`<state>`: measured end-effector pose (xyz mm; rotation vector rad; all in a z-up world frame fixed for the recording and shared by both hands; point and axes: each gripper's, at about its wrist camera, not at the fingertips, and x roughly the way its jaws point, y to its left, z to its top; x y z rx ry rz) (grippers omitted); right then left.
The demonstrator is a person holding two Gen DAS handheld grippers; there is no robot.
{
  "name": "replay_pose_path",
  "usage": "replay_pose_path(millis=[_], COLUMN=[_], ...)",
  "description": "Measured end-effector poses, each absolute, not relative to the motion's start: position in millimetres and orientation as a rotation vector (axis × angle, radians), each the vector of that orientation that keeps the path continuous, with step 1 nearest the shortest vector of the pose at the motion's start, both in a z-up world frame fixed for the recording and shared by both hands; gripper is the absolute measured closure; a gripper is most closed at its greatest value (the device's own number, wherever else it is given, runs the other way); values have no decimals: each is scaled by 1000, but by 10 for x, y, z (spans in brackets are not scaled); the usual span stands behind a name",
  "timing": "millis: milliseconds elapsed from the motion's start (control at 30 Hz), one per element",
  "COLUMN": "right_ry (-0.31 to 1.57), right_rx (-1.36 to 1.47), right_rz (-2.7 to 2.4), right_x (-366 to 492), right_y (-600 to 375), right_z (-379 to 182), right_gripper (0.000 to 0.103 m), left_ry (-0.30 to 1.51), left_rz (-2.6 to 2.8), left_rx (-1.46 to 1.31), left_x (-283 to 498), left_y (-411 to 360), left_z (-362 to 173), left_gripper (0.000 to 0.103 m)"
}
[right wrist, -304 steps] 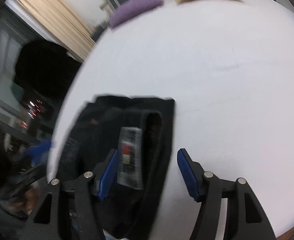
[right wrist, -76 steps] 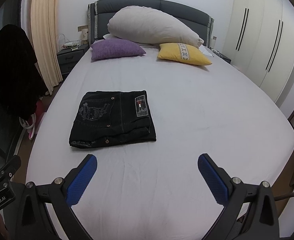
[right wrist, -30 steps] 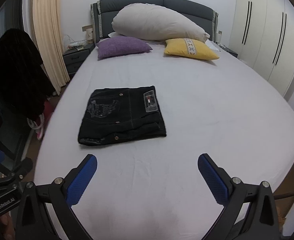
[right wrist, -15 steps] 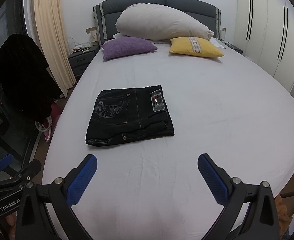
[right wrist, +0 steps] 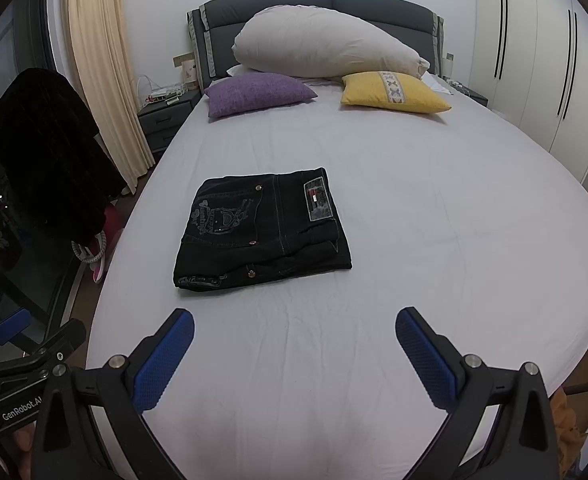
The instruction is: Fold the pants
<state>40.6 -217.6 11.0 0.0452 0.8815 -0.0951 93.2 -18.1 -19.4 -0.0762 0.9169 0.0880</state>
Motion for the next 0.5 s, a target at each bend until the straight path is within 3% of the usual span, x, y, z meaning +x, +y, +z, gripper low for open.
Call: replay_pose_path(millis=[500], right_ry=[881], right_rx=[47], right_rz=[-95], right_x=[404], right_y=[-2179], right_z=[112], right_gripper=[0], left_ry=[920], left_rz=[79], left_rx=[-74], left_x=[932], left_y=[-184], left_z=[-208], left_gripper=[0])
